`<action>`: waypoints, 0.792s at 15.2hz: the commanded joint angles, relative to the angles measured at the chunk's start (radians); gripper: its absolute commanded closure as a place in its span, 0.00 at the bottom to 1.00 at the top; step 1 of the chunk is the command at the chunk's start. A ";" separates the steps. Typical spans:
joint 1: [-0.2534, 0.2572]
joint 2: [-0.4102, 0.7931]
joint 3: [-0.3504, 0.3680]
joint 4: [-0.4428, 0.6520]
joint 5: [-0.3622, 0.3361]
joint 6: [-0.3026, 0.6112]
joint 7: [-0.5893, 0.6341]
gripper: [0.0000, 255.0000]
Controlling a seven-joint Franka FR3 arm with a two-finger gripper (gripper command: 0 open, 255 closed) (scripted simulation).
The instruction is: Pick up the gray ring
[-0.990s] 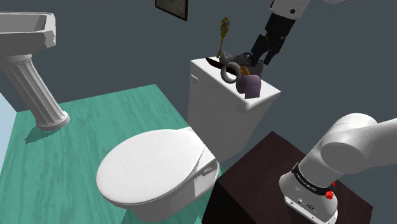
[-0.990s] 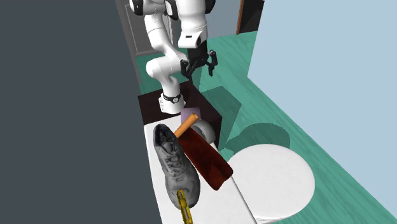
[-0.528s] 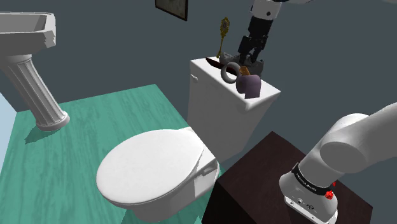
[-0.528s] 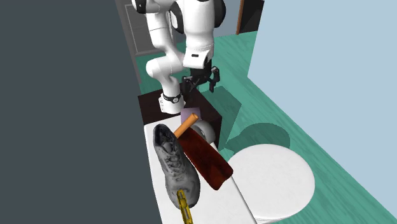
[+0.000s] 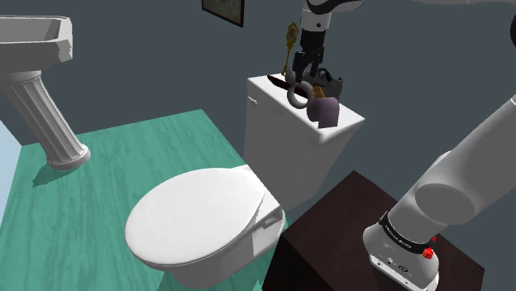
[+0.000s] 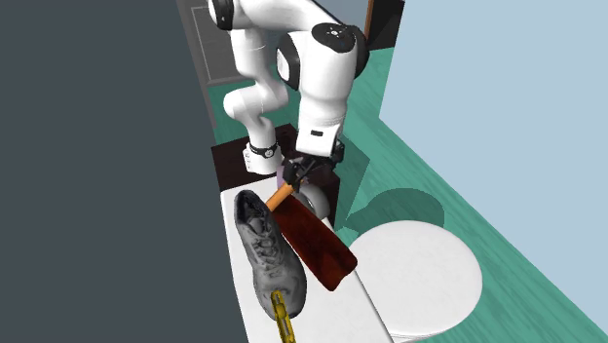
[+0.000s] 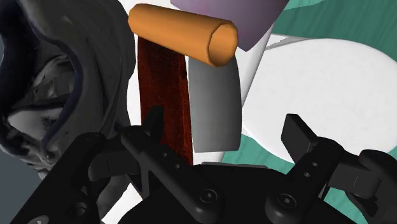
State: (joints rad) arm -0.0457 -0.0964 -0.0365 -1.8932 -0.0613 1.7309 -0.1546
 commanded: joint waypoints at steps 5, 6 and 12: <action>-0.002 0.050 -0.003 -0.021 -0.010 0.062 -0.008 0.00; -0.003 0.052 -0.003 -0.032 -0.010 0.075 -0.007 0.00; -0.003 0.055 -0.003 -0.050 -0.011 0.096 -0.006 1.00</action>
State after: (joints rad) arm -0.0485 -0.0432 -0.0396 -1.9420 -0.0723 1.8263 -0.1609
